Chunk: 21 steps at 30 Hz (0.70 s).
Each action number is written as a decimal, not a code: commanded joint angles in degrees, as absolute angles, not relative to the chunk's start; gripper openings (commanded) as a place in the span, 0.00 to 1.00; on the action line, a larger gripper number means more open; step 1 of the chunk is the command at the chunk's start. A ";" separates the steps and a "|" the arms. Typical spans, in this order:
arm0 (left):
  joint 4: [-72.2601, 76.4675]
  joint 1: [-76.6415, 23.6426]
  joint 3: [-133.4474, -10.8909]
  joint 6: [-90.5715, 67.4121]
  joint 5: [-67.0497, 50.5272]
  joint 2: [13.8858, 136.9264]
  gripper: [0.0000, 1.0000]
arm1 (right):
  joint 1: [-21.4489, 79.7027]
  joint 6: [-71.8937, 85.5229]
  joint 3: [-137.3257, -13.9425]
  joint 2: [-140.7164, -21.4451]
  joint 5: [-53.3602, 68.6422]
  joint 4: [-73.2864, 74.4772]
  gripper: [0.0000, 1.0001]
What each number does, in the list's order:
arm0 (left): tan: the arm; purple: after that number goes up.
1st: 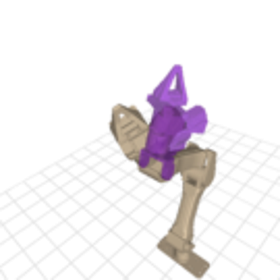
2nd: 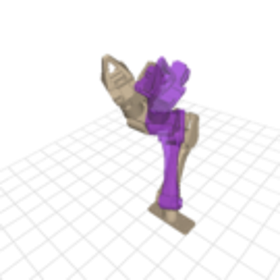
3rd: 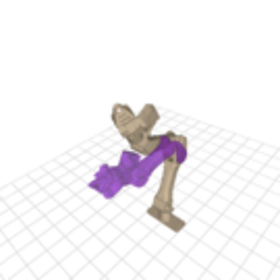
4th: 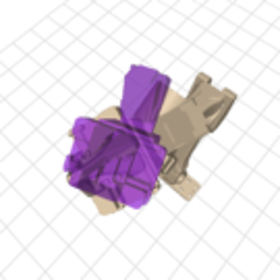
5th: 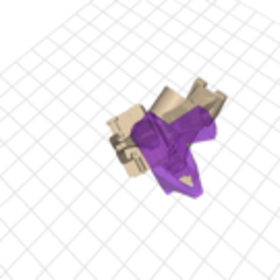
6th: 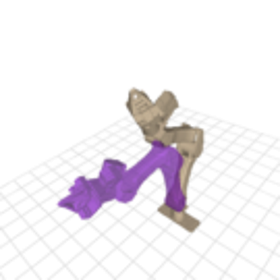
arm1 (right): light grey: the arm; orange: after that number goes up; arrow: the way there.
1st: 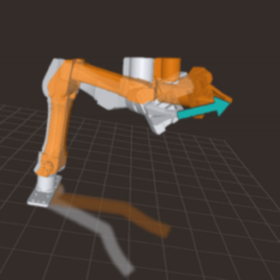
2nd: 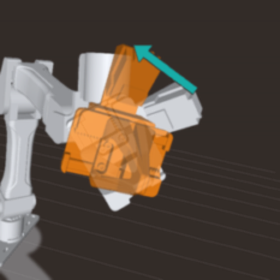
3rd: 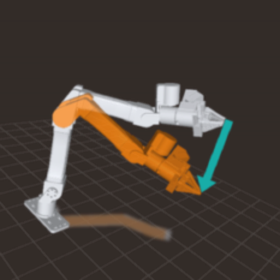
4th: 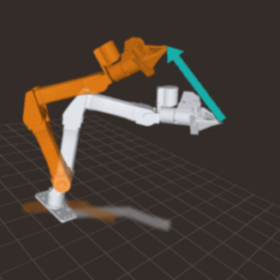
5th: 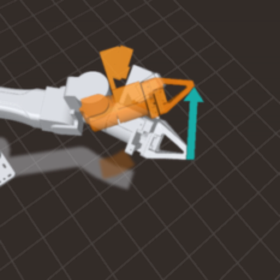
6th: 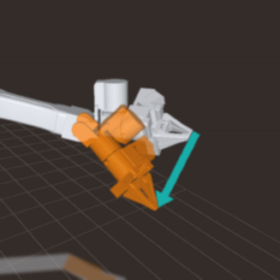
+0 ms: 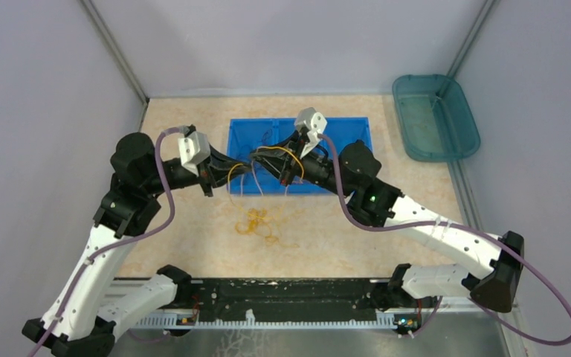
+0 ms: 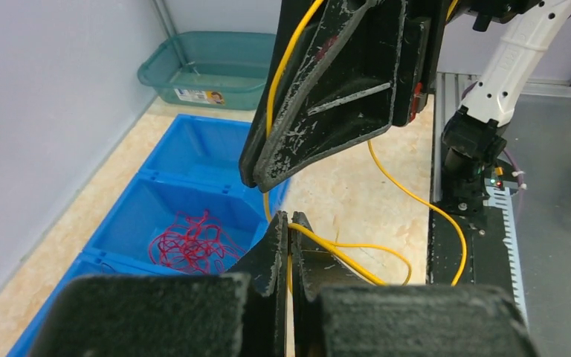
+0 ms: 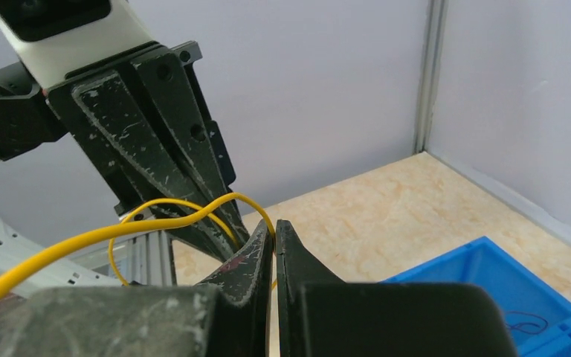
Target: Untangle the cables
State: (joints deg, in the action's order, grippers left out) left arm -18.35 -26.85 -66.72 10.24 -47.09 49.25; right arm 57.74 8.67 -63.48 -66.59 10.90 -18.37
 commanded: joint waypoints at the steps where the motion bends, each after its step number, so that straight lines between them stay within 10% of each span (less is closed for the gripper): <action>1: -14.98 -26.77 -68.78 7.24 -49.30 52.28 0.00 | 54.62 7.85 -68.18 -65.49 6.50 -14.92 0.00; 21: -17.79 -40.34 -104.01 12.08 -32.11 95.26 0.22 | 19.18 12.73 -70.99 -61.74 6.56 3.79 0.00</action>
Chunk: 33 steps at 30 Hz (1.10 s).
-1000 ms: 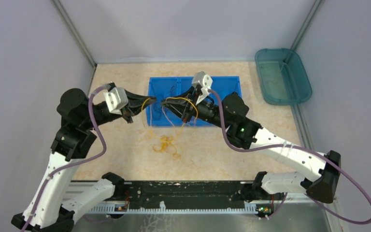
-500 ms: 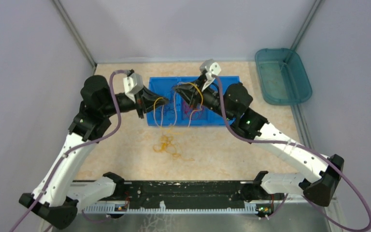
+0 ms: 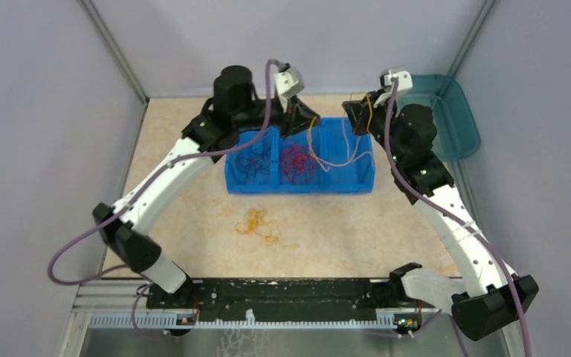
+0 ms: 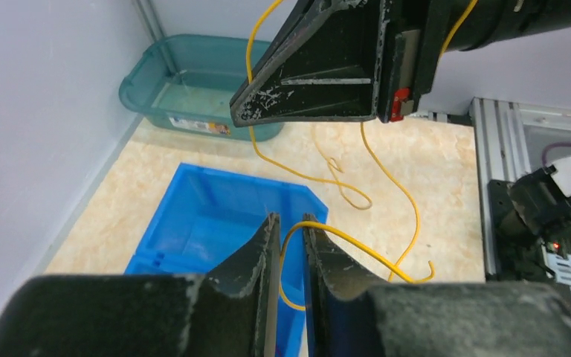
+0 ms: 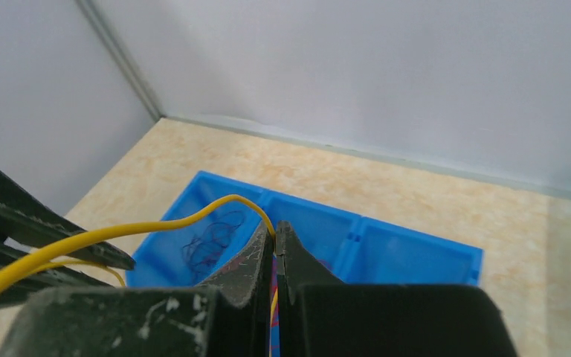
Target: Untangle the cables
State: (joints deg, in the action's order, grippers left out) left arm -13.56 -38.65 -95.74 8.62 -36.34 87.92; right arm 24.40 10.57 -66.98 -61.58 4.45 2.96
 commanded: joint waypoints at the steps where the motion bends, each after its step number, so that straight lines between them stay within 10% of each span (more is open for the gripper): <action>1: -18.87 -40.47 -107.18 12.12 -31.56 98.05 0.22 | 17.48 13.47 -70.83 -62.24 7.52 3.55 0.00; 5: -21.49 -40.88 -118.51 12.37 -29.62 108.32 0.25 | 12.66 15.29 -69.23 -64.09 7.24 2.08 0.00; 16: -32.14 -43.42 -127.91 29.36 -25.72 123.33 0.93 | 5.40 20.98 -71.88 -69.45 8.47 -2.02 0.00; 33: -40.71 -30.10 -111.41 25.22 -25.76 100.46 1.00 | 11.65 12.43 -80.02 -88.54 1.49 6.57 0.00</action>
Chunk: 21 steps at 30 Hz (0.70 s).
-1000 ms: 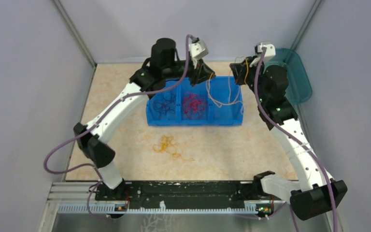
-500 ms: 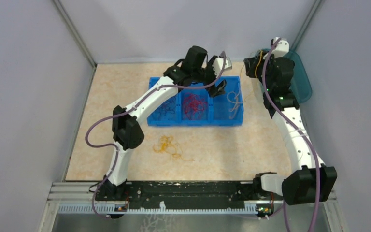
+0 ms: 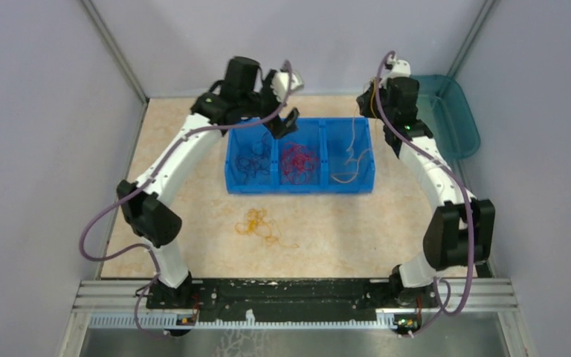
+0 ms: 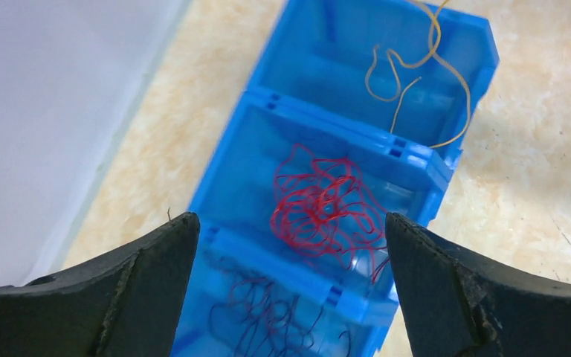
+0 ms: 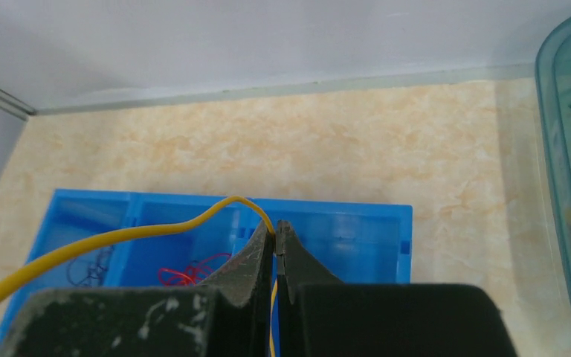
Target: Untangle the cables
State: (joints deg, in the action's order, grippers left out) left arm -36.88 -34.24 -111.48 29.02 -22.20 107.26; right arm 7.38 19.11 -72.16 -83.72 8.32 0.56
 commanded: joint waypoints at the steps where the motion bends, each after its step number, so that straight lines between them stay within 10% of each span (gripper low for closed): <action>1: -41.88 -28.92 -111.81 24.81 -26.16 99.23 1.00 | 12.38 11.51 -81.46 -90.09 -0.41 8.59 0.00; 9: -47.77 -19.60 -111.25 20.68 -29.87 88.56 1.00 | 18.28 4.74 -88.35 -98.89 -13.32 20.34 0.00; 21: -48.48 -11.73 -106.24 18.06 -31.98 80.70 1.00 | 19.91 1.86 -92.44 -104.75 -22.45 34.31 0.36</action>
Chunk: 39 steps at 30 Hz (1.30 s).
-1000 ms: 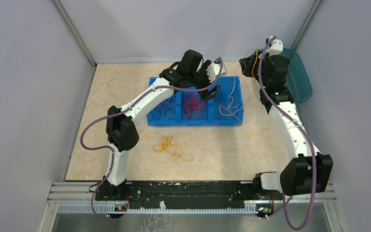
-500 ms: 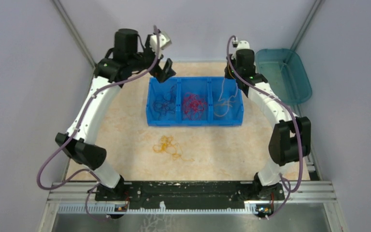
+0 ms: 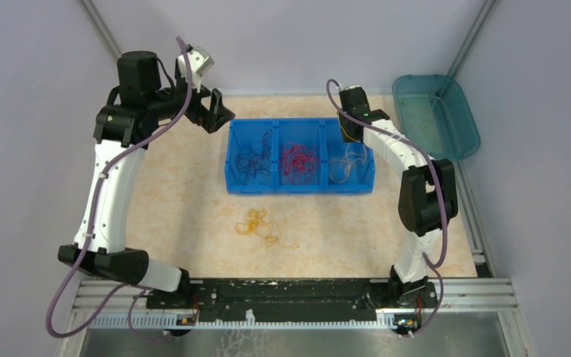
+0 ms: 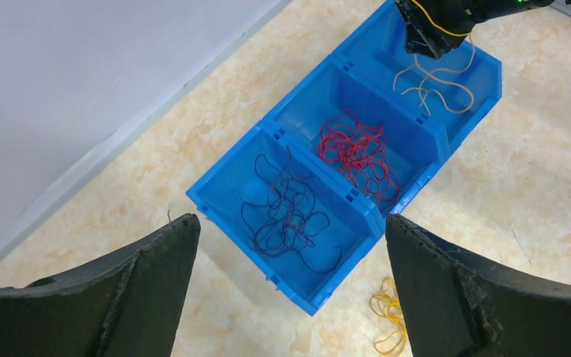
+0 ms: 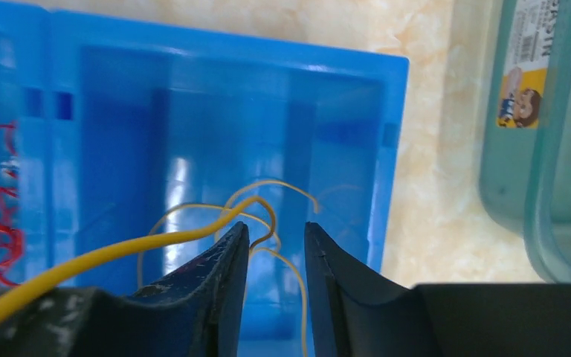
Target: Untangle the cables
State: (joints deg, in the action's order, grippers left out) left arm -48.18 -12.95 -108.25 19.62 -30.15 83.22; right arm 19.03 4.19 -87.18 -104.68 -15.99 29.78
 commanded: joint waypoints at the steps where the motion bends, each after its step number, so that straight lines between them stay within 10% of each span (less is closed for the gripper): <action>1: -48.24 -11.57 -105.87 18.10 -32.15 80.16 1.00 | 20.28 0.81 -93.16 -104.52 -23.63 34.54 0.42; 6: -46.70 -11.12 -105.04 17.56 -32.66 78.64 1.00 | 23.03 -7.32 -95.27 -103.61 -29.22 35.53 0.61; 27: -42.19 -9.95 -102.24 15.06 -34.11 78.23 1.00 | 24.49 -38.18 -79.14 -91.32 -49.29 15.17 0.87; 32: -42.08 -9.93 -102.56 15.03 -34.25 77.74 1.00 | 23.42 -28.49 -84.02 -89.90 -46.38 20.57 0.78; 39: -42.53 -9.35 -103.76 14.42 -34.79 77.82 1.00 | 23.01 3.28 -90.38 -85.42 -20.08 35.03 0.39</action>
State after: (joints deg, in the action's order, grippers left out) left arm -43.64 -10.24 -102.59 15.81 -33.41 78.37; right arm 22.81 -15.73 -88.53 -92.36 -34.46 29.52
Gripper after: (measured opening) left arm 0.998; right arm 0.463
